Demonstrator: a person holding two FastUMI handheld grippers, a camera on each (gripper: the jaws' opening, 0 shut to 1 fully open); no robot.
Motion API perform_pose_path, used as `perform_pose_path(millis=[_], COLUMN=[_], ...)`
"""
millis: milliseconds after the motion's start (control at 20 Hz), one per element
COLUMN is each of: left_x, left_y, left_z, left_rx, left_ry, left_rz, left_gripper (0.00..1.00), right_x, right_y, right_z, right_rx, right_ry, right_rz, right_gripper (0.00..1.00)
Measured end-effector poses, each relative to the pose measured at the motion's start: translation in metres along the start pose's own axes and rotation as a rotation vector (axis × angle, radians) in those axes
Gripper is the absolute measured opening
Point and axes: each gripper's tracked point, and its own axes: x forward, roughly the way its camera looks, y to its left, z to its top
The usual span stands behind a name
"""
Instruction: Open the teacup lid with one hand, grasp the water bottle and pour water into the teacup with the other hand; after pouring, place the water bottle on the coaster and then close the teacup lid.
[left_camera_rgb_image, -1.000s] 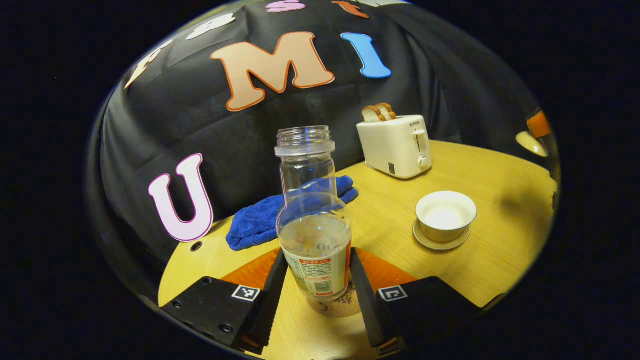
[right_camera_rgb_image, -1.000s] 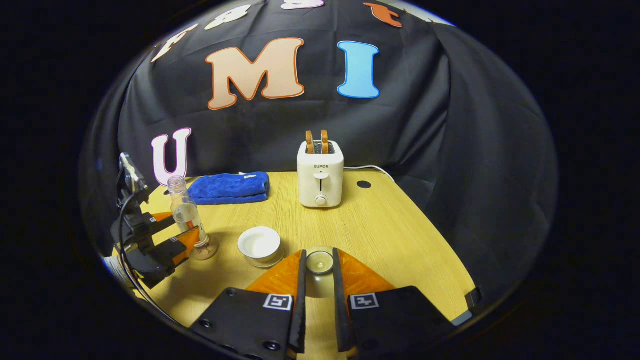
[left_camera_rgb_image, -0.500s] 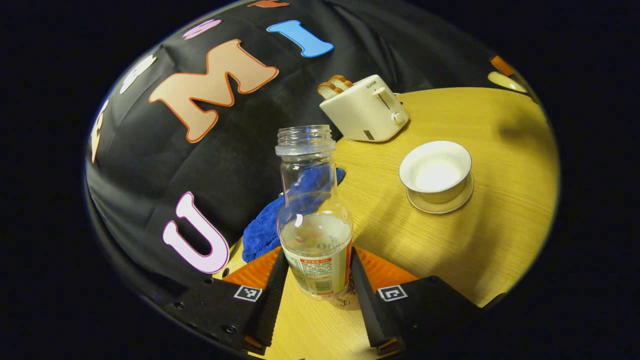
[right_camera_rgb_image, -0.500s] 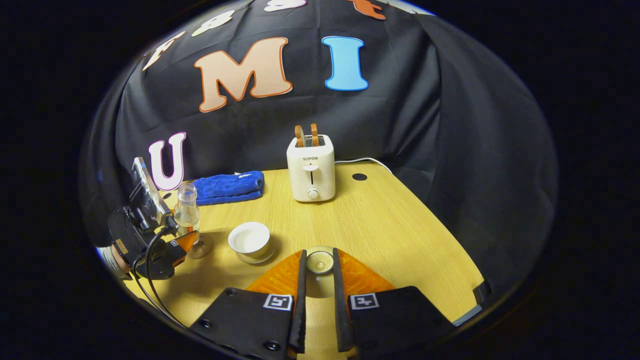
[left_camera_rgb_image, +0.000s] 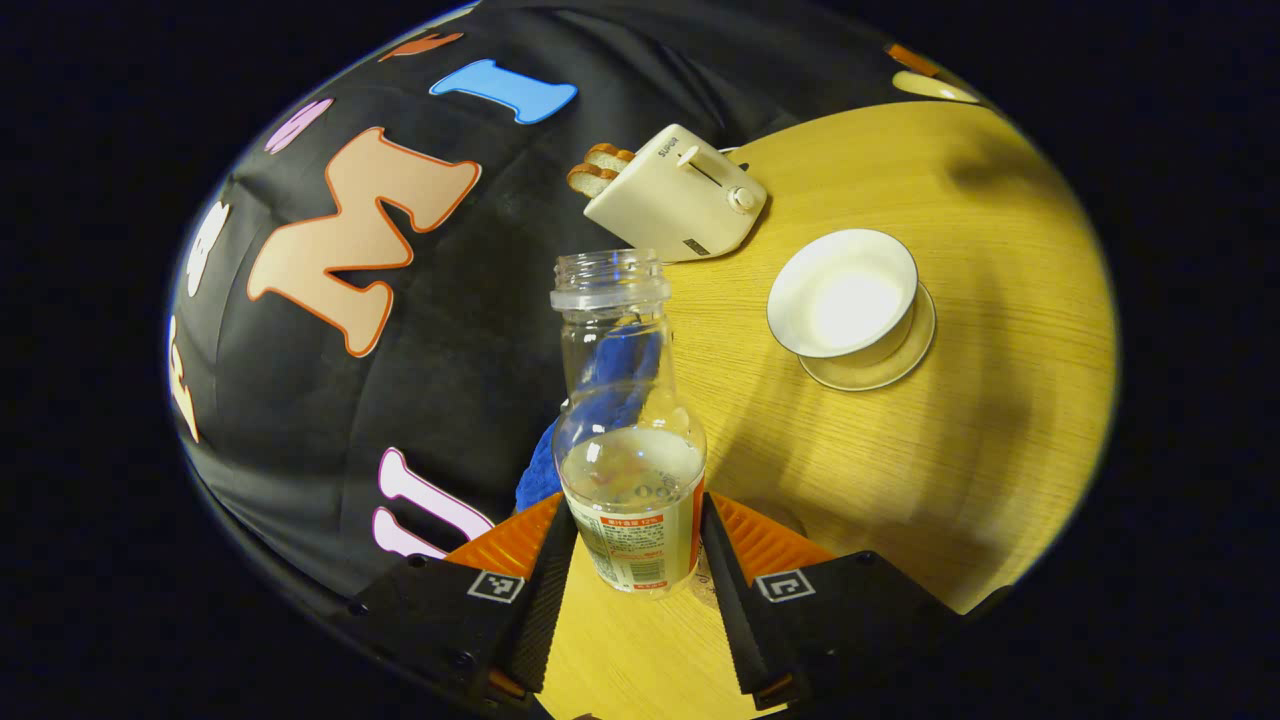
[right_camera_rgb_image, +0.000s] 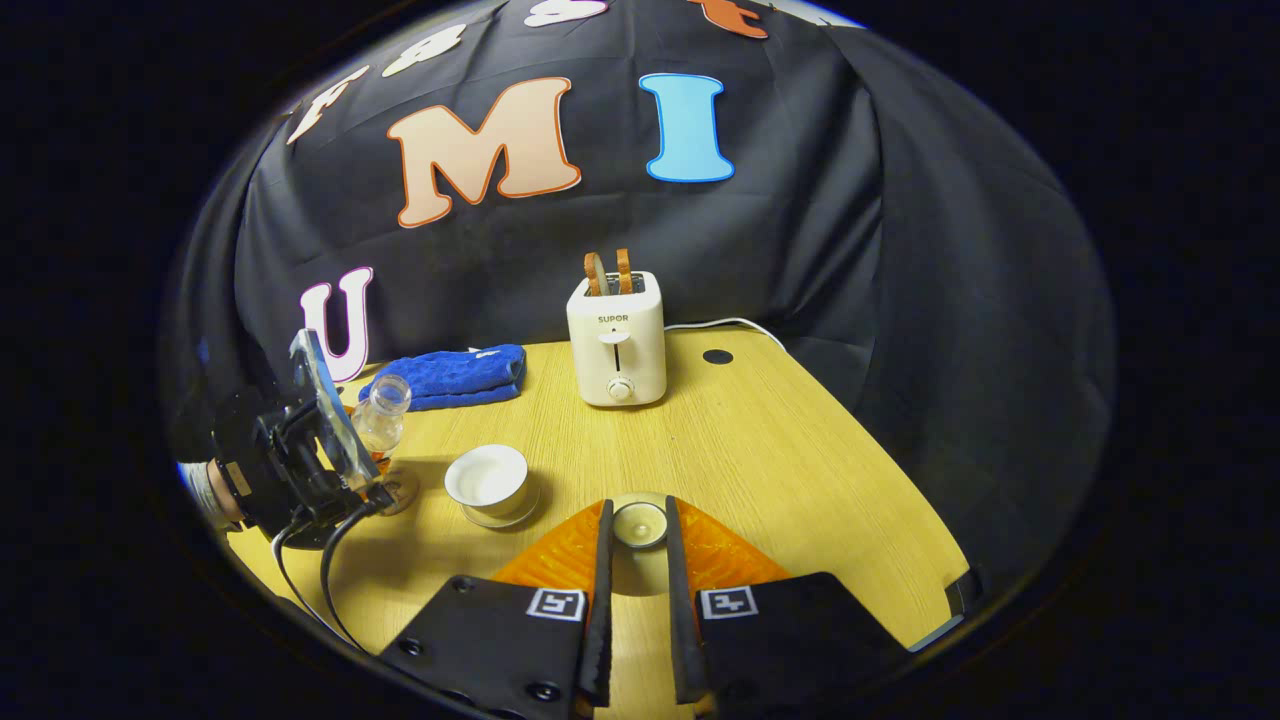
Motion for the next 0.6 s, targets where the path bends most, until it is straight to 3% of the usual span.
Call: perform_pose_path(millis=[600], left_x=[0.012], left_y=[-0.004], left_z=[0.001], left_rx=[0.266], left_ry=[0.140], left_rz=[-0.048], left_gripper=[0.68], right_x=[0.014], right_y=[-0.008], right_z=[-0.011], right_rx=[0.015], right_ry=[0.011], right_rz=[0.028], right_gripper=[0.26])
